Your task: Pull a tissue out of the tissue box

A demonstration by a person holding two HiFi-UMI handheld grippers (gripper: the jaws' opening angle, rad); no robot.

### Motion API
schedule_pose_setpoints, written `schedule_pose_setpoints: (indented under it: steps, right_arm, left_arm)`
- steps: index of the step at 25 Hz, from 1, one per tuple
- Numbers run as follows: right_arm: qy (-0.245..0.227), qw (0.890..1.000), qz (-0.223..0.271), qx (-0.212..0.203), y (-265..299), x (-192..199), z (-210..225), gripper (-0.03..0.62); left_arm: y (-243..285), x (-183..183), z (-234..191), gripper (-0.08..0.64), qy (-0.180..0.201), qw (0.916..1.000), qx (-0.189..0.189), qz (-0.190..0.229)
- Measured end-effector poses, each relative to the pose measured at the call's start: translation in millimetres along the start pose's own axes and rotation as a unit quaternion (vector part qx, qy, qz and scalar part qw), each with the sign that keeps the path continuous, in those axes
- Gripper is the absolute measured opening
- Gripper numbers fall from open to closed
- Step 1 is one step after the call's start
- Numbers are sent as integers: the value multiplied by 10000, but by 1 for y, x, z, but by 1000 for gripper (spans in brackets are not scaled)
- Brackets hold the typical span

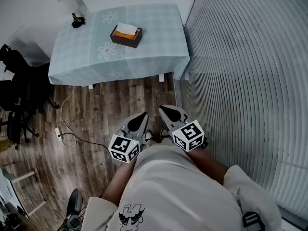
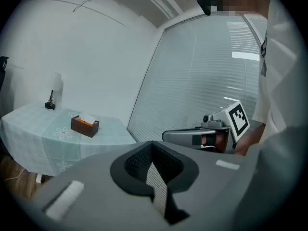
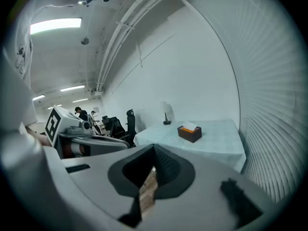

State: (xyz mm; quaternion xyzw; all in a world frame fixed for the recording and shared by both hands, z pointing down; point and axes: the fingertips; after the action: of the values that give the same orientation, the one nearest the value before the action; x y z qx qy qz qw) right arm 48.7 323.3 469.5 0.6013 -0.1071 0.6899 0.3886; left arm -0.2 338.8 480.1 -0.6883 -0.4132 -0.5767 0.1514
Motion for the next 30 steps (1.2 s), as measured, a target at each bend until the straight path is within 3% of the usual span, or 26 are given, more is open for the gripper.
schedule_pose_setpoints:
  steps: [14,20,30]
  right_arm:
    - [-28,9999,-159,-30,18,9,4,12]
    - [278,9991,-323,-83,39,17,-2,12]
    - [328,9980,-514,158,81,23,11,14]
  left_arm:
    - [8,8,-16,6,-103,9999,-48,-57]
    - [-3,8,-37,6,-211,9998,-38,22]
    - [-6,19,-91,6,-543,9985,-83,-10]
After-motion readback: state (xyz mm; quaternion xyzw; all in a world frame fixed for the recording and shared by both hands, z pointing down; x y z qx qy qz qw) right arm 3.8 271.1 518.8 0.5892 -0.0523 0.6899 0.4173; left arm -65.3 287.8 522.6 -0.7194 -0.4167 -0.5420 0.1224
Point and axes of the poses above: the fingertips, and each gripper's own axes: y forward along the fingers, z to its right, x out of its underside, and after that the axes turned 2 degrees about y, right-handed
